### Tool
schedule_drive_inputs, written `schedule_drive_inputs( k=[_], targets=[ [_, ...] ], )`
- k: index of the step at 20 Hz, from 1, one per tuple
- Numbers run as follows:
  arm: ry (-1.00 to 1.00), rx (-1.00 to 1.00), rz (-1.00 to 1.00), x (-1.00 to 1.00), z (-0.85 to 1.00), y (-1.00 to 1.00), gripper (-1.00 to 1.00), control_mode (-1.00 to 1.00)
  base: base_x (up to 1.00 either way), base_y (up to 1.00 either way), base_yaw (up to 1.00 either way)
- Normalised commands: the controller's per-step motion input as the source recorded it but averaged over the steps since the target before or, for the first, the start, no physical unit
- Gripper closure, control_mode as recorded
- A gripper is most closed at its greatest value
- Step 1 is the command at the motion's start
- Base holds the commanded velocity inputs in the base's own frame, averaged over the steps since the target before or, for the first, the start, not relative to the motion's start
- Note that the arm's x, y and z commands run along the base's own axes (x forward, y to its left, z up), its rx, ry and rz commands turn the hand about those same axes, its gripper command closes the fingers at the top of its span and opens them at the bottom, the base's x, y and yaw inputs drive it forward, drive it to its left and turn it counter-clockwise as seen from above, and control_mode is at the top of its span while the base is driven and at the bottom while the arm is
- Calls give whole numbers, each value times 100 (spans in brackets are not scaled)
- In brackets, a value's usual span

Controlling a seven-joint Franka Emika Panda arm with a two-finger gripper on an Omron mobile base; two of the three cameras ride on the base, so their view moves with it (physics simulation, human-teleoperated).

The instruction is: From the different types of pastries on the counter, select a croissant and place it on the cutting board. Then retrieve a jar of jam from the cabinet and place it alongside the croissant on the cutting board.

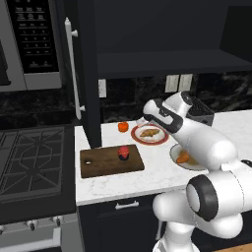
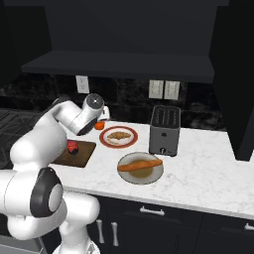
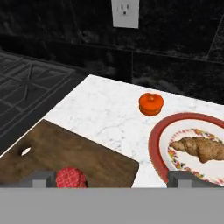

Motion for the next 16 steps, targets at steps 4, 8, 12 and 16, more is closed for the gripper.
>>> schedule_drive_inputs(
  k=[4, 8, 12, 16],
  targets=[
    [24, 0, -77, 14, 0, -13, -100, -100, 0, 0, 0],
    [28, 0, -66, 32, -5, -9, -100, -100, 0, 0, 0],
    [21, 0, -41, 54, -4, 0, -100, -100, 0, 0, 0],
    [5, 2, -4, 29, 0, -6, -100, -100, 0, 0, 0]
  ],
)
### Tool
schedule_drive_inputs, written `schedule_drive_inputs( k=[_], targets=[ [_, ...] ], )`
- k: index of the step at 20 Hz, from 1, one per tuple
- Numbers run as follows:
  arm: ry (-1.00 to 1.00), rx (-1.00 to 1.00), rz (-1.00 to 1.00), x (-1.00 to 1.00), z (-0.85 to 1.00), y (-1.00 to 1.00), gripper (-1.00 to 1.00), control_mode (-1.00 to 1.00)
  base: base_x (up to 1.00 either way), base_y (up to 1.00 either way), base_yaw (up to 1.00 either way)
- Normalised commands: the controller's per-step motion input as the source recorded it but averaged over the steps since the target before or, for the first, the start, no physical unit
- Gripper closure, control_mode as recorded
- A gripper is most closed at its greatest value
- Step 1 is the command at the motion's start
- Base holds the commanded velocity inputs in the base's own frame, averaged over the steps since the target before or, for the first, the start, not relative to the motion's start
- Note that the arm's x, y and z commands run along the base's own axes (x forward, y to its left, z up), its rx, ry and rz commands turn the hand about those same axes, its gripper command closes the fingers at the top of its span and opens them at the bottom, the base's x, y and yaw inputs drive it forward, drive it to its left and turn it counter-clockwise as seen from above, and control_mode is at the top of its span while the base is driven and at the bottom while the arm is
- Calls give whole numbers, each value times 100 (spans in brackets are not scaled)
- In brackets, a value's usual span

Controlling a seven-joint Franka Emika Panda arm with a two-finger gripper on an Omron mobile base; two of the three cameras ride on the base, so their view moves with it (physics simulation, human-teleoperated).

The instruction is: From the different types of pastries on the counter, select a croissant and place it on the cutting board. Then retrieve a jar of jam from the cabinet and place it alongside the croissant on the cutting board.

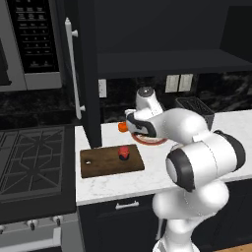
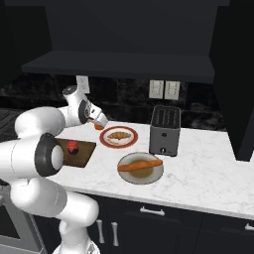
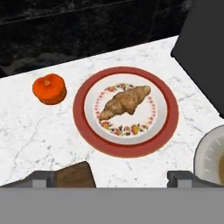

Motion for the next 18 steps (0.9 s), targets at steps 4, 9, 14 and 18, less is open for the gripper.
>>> schedule_drive_inputs(
  k=[4, 9, 14, 18],
  targets=[
    [40, 10, -17, 93, 0, -36, -100, -100, 0, 0, 0],
    [21, 7, -17, 51, -18, -40, -100, -100, 0, 0, 0],
    [5, 3, -10, 23, -10, -15, -100, -100, 0, 0, 0],
    [0, 0, 0, -1, -8, 0, -100, -100, 0, 0, 0]
  ],
)
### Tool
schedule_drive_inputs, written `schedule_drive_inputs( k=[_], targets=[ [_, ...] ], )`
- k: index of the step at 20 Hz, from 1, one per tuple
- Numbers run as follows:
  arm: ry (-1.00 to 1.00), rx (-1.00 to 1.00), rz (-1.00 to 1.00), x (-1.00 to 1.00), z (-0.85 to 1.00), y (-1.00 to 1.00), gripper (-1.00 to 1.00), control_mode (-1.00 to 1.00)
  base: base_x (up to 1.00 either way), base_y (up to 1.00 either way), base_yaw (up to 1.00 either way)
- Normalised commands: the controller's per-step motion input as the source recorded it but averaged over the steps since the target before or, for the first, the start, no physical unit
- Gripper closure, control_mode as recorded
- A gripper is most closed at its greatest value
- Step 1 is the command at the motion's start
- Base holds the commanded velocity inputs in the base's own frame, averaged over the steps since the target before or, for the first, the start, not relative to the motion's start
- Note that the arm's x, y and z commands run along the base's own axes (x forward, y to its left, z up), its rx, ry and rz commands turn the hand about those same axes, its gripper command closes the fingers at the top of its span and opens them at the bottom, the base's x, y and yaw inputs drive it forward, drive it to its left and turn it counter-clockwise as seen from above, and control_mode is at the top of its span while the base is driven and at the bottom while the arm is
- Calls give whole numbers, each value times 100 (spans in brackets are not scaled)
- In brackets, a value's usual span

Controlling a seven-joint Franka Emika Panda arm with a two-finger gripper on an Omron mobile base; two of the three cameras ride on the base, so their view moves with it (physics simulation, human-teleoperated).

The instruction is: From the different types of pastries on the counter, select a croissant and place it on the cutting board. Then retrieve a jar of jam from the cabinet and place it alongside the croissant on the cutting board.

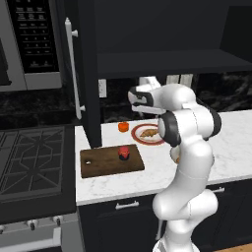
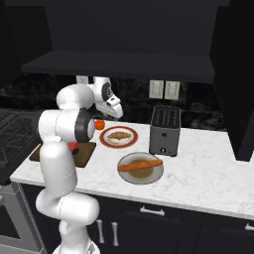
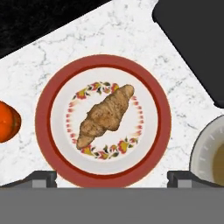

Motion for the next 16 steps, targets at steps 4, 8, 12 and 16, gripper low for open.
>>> schedule_drive_inputs(
  k=[4, 8, 12, 16],
  targets=[
    [2, 0, 0, -9, -61, 0, -100, -100, 0, 0, 0],
    [0, 0, -4, -1, -55, 0, -100, -100, 0, 0, 0],
    [0, 0, -6, 0, -30, 0, -100, -100, 0, 0, 0],
    [0, 0, -3, 5, -16, 0, -100, -100, 0, 0, 0]
  ],
)
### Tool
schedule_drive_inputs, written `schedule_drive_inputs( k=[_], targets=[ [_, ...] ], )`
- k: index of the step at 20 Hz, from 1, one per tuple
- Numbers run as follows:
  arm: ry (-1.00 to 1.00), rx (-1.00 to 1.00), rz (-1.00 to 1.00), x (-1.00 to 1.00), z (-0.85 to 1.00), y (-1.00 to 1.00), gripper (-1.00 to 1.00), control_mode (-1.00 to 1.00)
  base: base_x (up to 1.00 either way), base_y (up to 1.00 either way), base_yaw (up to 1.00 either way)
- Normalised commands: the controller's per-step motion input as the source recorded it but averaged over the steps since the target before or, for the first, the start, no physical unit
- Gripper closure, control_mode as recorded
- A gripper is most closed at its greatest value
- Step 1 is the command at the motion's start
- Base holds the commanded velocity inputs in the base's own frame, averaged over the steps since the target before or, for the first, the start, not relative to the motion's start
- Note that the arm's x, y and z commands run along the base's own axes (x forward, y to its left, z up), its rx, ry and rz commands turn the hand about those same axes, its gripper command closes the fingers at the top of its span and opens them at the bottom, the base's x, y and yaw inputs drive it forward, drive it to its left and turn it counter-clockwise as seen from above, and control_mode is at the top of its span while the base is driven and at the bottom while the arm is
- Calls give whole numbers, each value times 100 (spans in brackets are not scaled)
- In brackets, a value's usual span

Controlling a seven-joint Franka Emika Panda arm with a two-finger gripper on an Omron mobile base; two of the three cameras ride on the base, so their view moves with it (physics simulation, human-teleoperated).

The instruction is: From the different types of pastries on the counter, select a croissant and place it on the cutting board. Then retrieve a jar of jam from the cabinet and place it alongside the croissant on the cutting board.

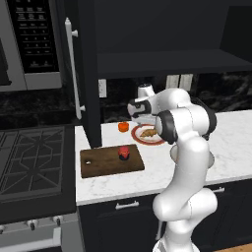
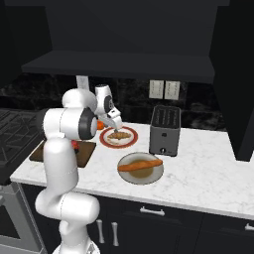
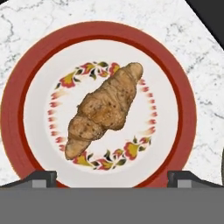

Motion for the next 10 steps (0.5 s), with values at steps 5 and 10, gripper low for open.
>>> schedule_drive_inputs(
  k=[5, 10],
  targets=[
    [0, -1, -1, 3, -11, 0, -100, -100, 0, 0, 0],
    [0, -2, -6, 0, -40, 0, -100, -100, 0, 0, 0]
  ],
)
